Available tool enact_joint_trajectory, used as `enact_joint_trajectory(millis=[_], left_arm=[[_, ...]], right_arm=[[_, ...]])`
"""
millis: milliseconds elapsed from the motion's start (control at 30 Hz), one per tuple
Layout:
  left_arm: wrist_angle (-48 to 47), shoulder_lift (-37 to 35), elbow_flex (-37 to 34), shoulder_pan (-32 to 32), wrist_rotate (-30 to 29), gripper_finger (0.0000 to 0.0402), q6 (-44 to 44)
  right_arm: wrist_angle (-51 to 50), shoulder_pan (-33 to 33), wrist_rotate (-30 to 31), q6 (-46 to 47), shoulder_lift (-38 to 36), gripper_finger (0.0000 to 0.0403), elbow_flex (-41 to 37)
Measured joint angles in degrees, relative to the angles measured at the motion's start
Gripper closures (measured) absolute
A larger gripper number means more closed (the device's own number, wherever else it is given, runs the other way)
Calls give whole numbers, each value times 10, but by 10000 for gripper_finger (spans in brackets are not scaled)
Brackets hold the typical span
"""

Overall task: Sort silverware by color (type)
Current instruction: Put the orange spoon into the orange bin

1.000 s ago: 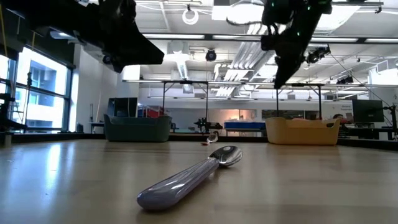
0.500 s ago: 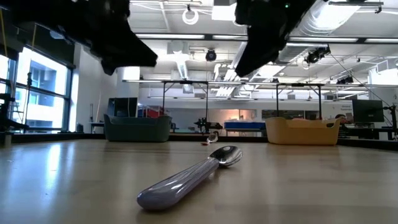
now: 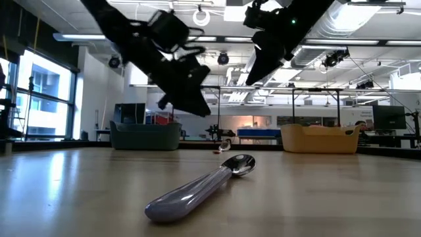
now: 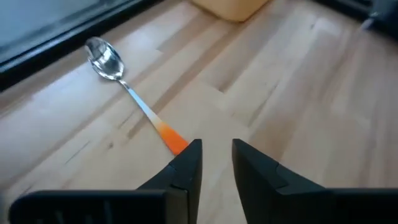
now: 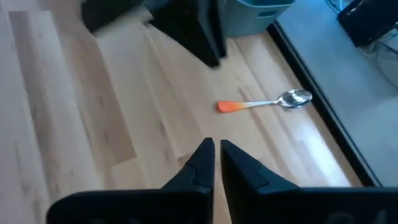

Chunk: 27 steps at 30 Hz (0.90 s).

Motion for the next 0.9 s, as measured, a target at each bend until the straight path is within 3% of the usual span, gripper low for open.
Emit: enact_joint_trajectory(millis=[233,500,600,900], left_arm=[[-70,124,123,42,51,262,-10],[-142,205,212,42,-32,200,-41],[-175,218,221,44,-55,195,-57],[-174,244,223,46,-50,216,-52]], right_arm=[[20,-27,12,-31,-11,399,0],[37,-25,13,-49,-42,402,0],[36,-16,31,-56,-51,402,0],[38,-2,44,-60,-60,403,0]])
